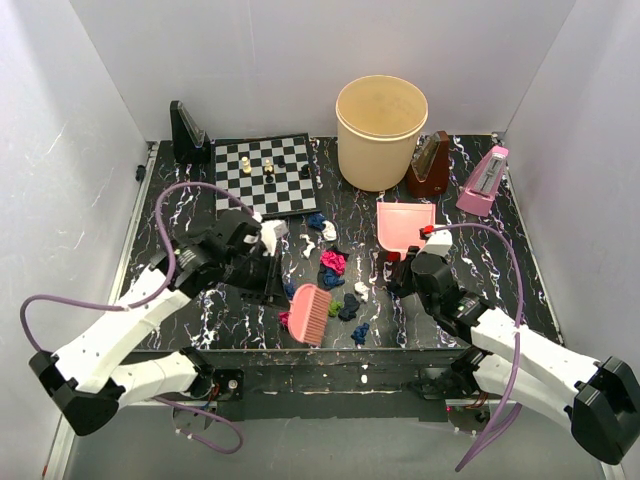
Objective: Sweep away the paper scraps from the table
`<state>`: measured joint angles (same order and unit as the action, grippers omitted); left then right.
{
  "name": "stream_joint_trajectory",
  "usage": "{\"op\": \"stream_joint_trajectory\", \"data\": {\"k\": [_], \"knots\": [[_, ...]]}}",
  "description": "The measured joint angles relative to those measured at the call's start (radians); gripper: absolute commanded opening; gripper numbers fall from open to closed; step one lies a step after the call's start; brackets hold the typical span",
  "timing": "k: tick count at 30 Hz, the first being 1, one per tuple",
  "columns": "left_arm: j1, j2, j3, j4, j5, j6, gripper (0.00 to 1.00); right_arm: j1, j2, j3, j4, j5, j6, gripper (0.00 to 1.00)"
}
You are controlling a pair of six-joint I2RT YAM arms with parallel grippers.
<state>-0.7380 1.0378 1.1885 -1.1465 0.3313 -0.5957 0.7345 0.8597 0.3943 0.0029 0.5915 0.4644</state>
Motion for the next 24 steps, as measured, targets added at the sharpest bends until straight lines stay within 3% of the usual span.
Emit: {"op": "stream_joint_trajectory", "data": {"k": [7,13,24], "knots": [[-0.093,0.133,0.007,-0.027,0.054,0.166,0.00,0.000,-0.011,-0.011,0.007,0.000,0.000,0.01],[-0.159,0.224,0.064,-0.084,-0.059,0.319,0.00,0.000,-0.002,-0.013,0.007,0.000,-0.001,0.01],[-0.163,0.367,0.097,-0.095,-0.146,0.483,0.00,0.000,0.006,-0.013,0.011,0.000,-0.001,0.01]]}}
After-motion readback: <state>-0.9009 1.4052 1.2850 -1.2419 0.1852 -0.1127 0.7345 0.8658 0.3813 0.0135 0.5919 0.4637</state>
